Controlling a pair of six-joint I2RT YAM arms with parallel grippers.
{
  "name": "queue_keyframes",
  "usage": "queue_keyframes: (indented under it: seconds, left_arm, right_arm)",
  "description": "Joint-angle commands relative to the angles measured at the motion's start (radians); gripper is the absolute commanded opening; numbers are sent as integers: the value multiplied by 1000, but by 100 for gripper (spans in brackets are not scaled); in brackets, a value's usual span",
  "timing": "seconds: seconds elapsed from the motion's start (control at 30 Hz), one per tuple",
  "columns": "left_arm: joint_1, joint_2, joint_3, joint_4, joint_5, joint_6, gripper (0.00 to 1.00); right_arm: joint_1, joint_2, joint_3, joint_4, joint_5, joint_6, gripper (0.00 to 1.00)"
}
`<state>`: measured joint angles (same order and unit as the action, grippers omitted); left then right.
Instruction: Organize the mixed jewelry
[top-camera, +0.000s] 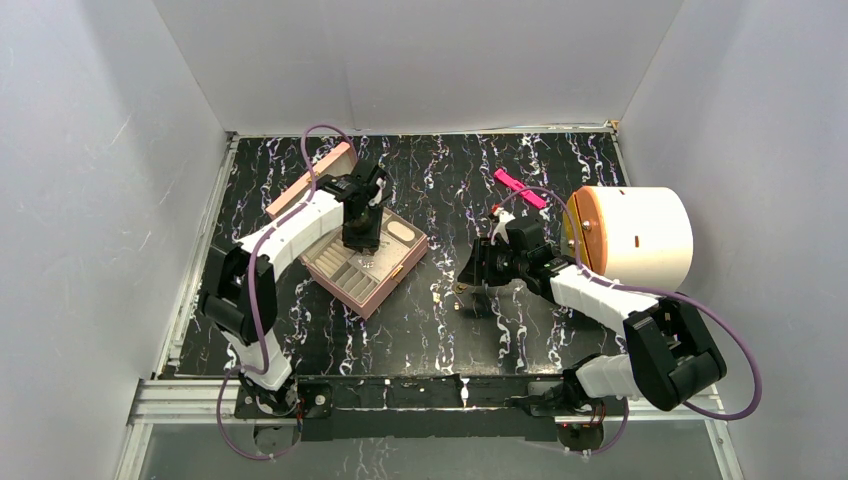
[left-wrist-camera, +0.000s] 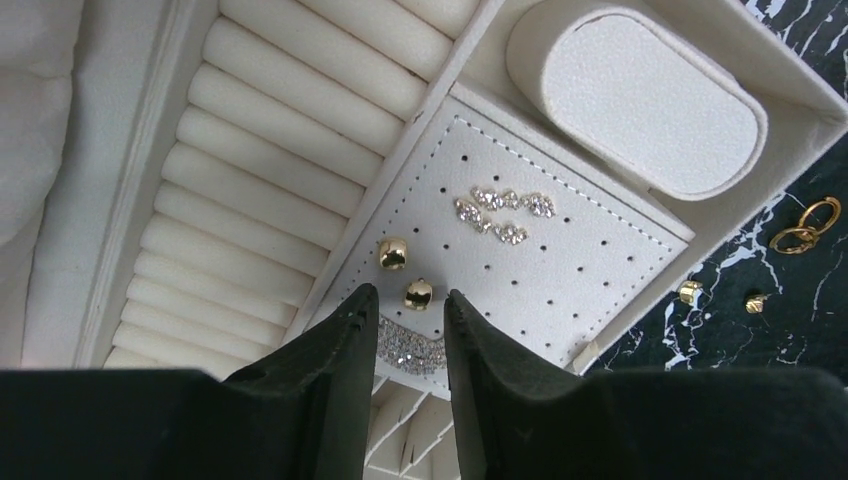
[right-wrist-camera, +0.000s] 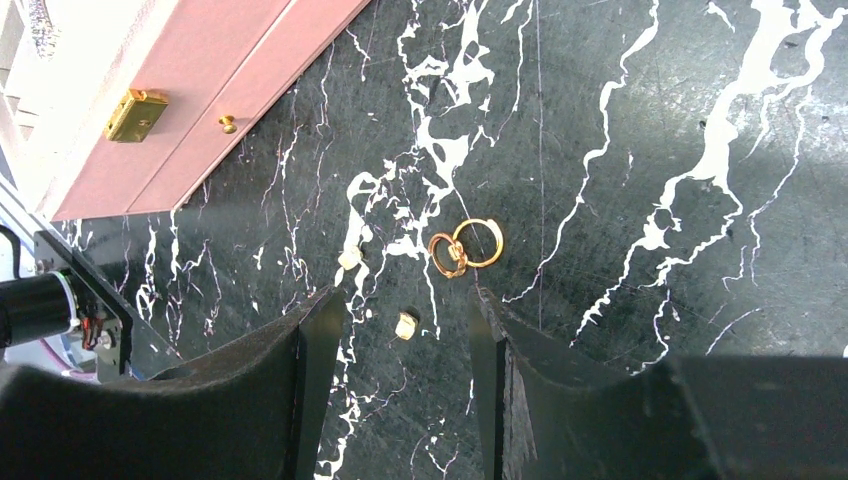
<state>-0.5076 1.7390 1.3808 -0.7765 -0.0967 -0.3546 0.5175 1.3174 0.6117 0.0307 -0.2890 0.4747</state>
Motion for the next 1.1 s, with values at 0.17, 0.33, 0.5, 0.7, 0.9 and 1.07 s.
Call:
queue_keyframes:
  seconds: [0.17, 0.33, 0.5, 0.7, 0.9, 1.07]
  left_arm:
    - [1, -277, 14, 77, 30, 0, 48]
    - [1, -526, -120, 217, 44, 0, 55]
    - [1, -737, -244, 258, 95, -28, 62]
    - [1, -966, -404, 274, 114, -85, 70]
    - [1, -1149, -566, 301, 147, -156, 79]
    - [1, -1209, -663, 305, 179, -200, 79]
  right_arm:
    - [3, -46, 106, -87, 67, 26, 59]
    - [4, -127, 118, -119, 129, 36, 58]
    - [58, -159, 184, -258, 192, 5, 57]
    - [278, -136, 249, -348, 505, 59, 63]
    - [448, 44, 350, -527, 726, 208, 61]
    - [526, 155, 372, -602, 774, 312, 58]
